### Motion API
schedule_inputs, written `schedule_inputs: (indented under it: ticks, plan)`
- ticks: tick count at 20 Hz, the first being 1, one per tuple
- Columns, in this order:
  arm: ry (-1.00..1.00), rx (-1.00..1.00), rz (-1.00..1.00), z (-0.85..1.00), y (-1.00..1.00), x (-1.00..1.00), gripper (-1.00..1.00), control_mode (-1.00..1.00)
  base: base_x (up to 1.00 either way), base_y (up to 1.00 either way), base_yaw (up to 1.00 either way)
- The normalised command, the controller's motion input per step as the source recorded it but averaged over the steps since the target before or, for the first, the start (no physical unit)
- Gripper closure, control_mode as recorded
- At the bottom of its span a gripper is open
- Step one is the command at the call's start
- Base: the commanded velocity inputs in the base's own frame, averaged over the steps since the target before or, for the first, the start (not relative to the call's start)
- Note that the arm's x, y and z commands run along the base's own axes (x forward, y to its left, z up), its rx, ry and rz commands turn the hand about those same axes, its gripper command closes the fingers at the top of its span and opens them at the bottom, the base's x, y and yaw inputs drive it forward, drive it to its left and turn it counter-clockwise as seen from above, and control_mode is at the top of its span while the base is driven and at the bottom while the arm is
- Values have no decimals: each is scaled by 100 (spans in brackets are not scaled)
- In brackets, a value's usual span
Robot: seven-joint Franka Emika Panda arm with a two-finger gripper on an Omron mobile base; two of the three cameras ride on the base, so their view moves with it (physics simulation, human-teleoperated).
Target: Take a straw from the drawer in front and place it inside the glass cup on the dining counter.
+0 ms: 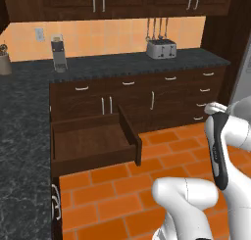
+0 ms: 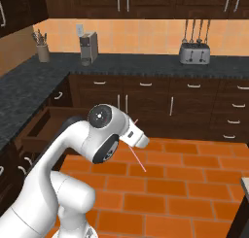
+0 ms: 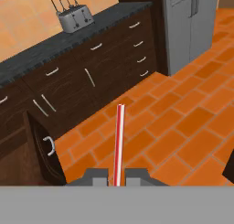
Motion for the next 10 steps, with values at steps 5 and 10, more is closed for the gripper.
schedule_inputs:
  ticks: [5, 10]
  plan:
    - [0, 0, 0, 0, 0, 0, 100, 100, -17, -28, -61]
    - [0, 0, 0, 0, 0, 0, 100, 100, -2, -36, -54]
